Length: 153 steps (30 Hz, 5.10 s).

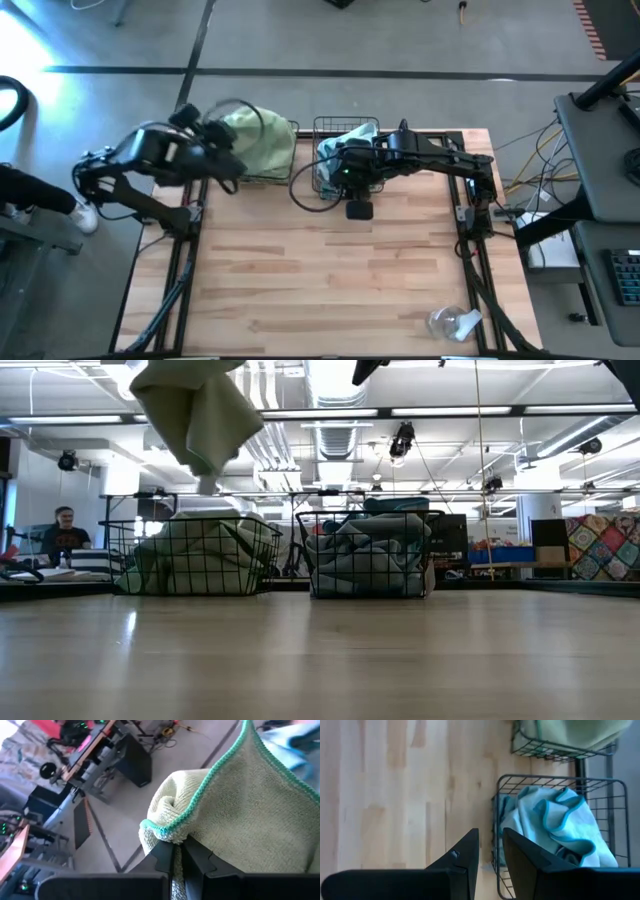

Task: Sort microfiber towel by color & place in baskets
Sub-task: Put the green towel into the left wire basket, then return to Home Position

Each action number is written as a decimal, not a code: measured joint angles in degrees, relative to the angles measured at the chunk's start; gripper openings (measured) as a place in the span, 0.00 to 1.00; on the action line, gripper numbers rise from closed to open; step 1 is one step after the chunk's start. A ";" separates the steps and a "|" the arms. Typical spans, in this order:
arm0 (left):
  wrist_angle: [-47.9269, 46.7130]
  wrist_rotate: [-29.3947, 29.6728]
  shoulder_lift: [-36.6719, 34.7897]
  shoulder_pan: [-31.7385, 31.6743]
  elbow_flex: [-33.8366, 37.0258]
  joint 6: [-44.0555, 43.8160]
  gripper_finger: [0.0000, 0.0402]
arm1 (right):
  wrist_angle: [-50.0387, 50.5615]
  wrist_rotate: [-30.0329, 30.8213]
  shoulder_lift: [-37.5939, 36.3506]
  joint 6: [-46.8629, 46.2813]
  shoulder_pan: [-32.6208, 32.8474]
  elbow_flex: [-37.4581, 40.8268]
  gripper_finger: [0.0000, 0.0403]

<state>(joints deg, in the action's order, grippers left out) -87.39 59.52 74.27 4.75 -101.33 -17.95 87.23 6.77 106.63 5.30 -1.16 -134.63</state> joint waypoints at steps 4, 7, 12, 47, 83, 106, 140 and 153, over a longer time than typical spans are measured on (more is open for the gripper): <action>1.69 0.00 -3.69 -2.40 0.88 5.22 0.01 | -2.55 3.67 0.00 -2.76 -0.12 0.00 0.20; 3.61 -0.25 -6.10 -2.97 1.70 8.94 0.01 | -3.85 5.80 0.00 -4.93 -0.62 0.00 0.20; 6.16 -0.73 -10.53 -3.06 5.41 12.39 0.01 | -4.18 7.82 0.00 -8.46 -1.21 0.00 0.20; 64.57 -18.39 -27.59 -29.73 45.49 36.03 0.01 | -6.80 8.32 0.00 -12.24 -1.38 0.00 0.20; 60.34 -30.57 -22.83 -36.37 51.66 25.79 0.01 | -6.52 8.32 0.00 -12.33 -1.38 0.00 0.20; 60.27 -30.14 -23.00 -36.55 51.66 25.86 0.15 | -6.52 8.30 0.00 -12.39 -1.38 0.00 0.20; 54.23 -33.15 -24.44 -35.10 39.47 20.24 0.40 | -5.67 8.32 -0.62 -13.30 -1.34 0.00 0.20; 44.46 -45.60 -26.21 -29.31 30.97 14.54 0.40 | -5.77 8.37 -6.84 -12.08 -1.21 0.00 0.20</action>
<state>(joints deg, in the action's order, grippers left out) -42.93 13.92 48.05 -24.56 -70.36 -3.42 81.46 15.14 99.79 -6.78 -2.37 -134.63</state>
